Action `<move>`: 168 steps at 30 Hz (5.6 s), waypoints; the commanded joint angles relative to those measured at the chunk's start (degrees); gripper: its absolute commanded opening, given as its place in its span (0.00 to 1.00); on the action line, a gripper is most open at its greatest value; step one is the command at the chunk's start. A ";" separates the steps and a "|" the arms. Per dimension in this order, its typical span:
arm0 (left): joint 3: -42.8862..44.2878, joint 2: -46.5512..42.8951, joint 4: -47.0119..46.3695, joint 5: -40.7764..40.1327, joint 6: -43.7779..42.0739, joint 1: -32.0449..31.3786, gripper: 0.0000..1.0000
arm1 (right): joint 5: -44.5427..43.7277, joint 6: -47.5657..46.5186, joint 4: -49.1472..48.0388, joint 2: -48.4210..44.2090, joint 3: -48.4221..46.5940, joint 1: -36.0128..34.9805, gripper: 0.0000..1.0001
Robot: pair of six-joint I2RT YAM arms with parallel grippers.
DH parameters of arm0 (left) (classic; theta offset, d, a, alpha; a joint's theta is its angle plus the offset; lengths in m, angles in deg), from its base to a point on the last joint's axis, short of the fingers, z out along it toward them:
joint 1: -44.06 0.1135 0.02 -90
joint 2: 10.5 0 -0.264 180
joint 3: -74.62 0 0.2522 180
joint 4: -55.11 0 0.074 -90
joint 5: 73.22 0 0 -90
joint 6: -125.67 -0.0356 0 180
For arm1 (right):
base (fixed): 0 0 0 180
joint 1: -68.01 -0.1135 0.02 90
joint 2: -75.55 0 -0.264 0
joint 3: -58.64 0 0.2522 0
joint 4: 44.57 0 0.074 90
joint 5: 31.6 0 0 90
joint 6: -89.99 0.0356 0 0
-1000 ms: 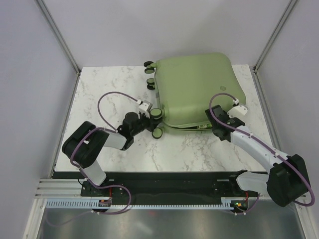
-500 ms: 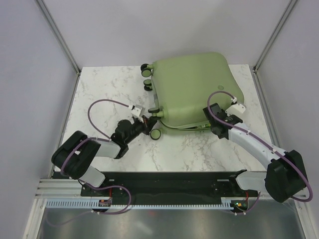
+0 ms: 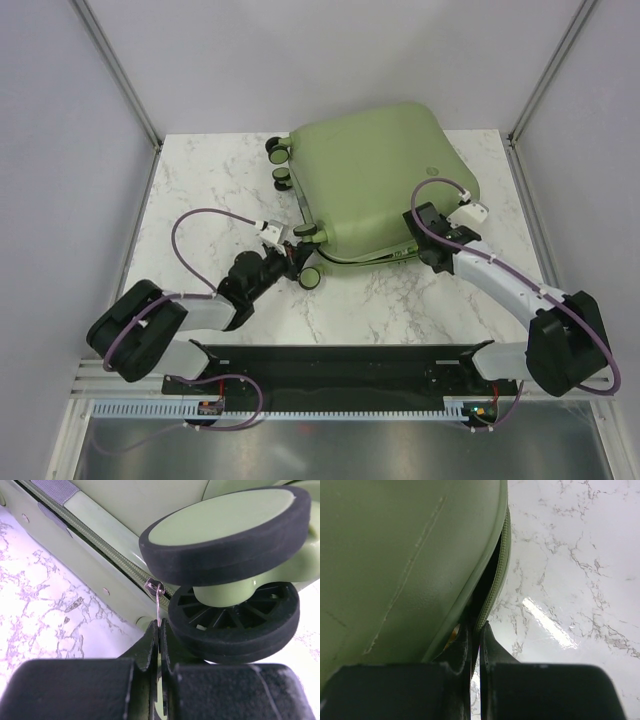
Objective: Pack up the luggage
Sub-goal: Zip the luggage at the center of the board.
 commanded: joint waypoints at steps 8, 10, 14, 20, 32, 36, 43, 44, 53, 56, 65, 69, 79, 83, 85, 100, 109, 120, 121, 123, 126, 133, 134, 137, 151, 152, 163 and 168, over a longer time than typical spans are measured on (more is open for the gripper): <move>-3.96 -12.30 7.69 -0.16 1.06 -6.24 0.02 | 12.99 -1.02 -6.21 4.74 -2.12 -3.83 0.00; -4.67 -15.54 10.94 -1.22 1.07 -6.77 0.02 | 12.73 -1.10 -6.30 4.65 -2.21 -3.83 0.00; -5.20 -19.25 14.82 -2.62 1.15 -7.65 0.02 | 13.86 -0.23 -7.09 4.91 -1.77 -3.91 0.00; -5.29 -16.19 12.45 -3.50 2.38 -7.74 0.02 | 16.07 0.48 -9.29 5.00 -0.98 -4.44 0.00; 0.25 -2.65 -0.19 -5.97 2.12 -1.51 0.02 | 19.23 2.58 -8.32 1.05 2.62 -6.19 0.00; 2.61 0.17 -2.75 -4.21 1.42 0.87 0.02 | 19.58 3.46 -8.15 1.48 2.80 -7.78 0.00; 6.40 3.60 -3.46 2.99 -1.30 4.90 0.02 | 18.88 4.34 -9.02 4.03 -0.53 -11.47 0.00; 6.75 4.30 -3.72 4.22 -1.48 5.61 0.02 | 18.88 4.35 -9.37 4.91 -0.89 -12.08 0.00; 14.48 12.82 -6.19 17.76 1.15 15.55 0.02 | 17.03 -11.95 -1.58 5.80 -8.61 -12.62 0.42; 18.26 14.58 -4.00 19.52 1.77 17.39 0.02 | 17.03 -18.92 4.05 4.74 -13.80 -12.53 0.67; 27.31 16.26 8.57 21.19 -0.25 20.91 0.02 | 17.47 -33.53 11.36 -8.16 -21.54 -7.54 0.80; 29.16 15.73 12.79 21.81 -1.83 21.26 0.02 | 20.37 -38.62 7.08 -7.05 -24.88 8.19 0.81; 31.62 16.52 19.92 22.95 -5.00 21.88 0.02 | 38.55 -37.67 -21.58 17.53 -29.98 32.72 0.80; 33.03 17.57 20.53 23.56 -5.61 22.14 0.02 | 44.62 -36.52 -26.33 25.82 -33.23 35.89 0.80; 33.47 17.92 20.71 23.48 -5.88 22.14 0.02 | 46.38 -36.52 -28.87 28.45 -33.68 36.86 0.80; 35.32 17.05 24.58 22.34 -8.69 22.23 0.02 | 65.72 -39.42 -29.16 41.90 -39.56 42.14 0.78; 35.50 16.52 25.46 21.11 -8.95 22.23 0.02 | 71.08 -44.78 -24.41 47.01 -41.94 42.40 0.77; 35.49 16.61 25.72 20.31 -9.48 22.23 0.02 | 71.78 -53.40 -15.18 54.65 -49.05 37.40 0.73; 35.67 16.61 25.72 20.31 -9.48 22.23 0.02 | 73.36 -53.05 -15.18 55.18 -49.49 37.31 0.72; 35.76 16.61 25.81 20.40 -9.57 22.23 0.02 | 75.12 -53.13 -15.00 56.76 -50.02 37.39 0.72; 36.02 16.52 26.33 20.23 -10.01 22.23 0.02 | 78.72 -53.48 -14.13 58.44 -51.34 37.22 0.72; 35.93 16.43 26.77 19.70 -10.45 22.23 0.02 | 83.40 -54.89 -13.34 58.88 -52.57 36.87 0.68; 35.93 16.43 26.77 19.70 -10.54 22.23 0.02 | 82.35 -55.07 -12.81 59.23 -52.75 36.69 0.62; 36.02 16.26 26.86 19.70 -10.54 22.23 0.02 | 78.48 -54.72 -11.84 58.71 -52.05 36.51 0.34; 30.14 12.66 23.01 23.48 -11.86 21.79 0.02 | 56.33 -47.69 -8.50 51.58 -46.25 38.53 0.00; 29.44 12.22 22.30 24.09 -11.51 21.79 0.02 | 55.02 -47.51 -8.50 51.50 -45.90 38.54 0.00; 20.73 6.50 15.62 23.48 -9.75 18.72 0.02 | 47.54 -43.03 -9.64 50.09 -44.49 38.54 0.00; 16.87 3.96 14.21 21.02 -9.48 16.17 0.02 | 46.04 -42.41 -9.82 49.48 -44.66 38.62 0.00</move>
